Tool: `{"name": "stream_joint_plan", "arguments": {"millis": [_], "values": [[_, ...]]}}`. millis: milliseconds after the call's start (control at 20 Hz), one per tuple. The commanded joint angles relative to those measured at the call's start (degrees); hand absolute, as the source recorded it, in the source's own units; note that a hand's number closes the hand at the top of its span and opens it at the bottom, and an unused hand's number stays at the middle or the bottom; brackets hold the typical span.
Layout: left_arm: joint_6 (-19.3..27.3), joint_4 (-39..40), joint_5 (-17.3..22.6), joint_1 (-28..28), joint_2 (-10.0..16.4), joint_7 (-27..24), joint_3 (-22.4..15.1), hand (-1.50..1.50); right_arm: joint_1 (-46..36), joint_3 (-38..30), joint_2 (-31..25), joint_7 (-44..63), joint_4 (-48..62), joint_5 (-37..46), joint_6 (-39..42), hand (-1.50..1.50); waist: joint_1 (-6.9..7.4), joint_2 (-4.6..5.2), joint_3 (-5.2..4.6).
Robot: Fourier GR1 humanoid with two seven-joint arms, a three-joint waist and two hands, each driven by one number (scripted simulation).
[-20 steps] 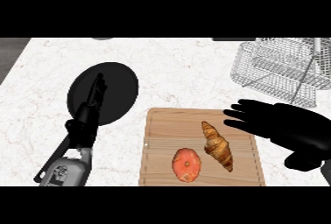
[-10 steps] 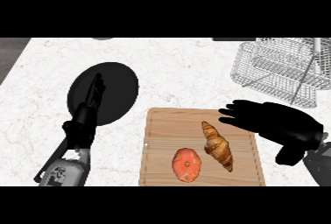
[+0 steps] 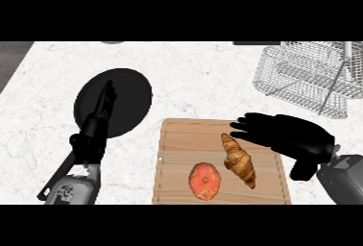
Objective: Pick the croissant from the cutting board and place it in the tiered basket
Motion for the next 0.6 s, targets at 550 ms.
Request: {"name": "stream_joint_plan", "arguments": {"millis": [550], "values": [[1.5, -0.9, -4.7, -0.1, -3.8, 1.9, -0.9, 0.0, 0.3, 2.7, 6.3, 1.7, 1.2, 5.6, 4.2, -1.5, -0.19, -0.04, 0.0]]}}
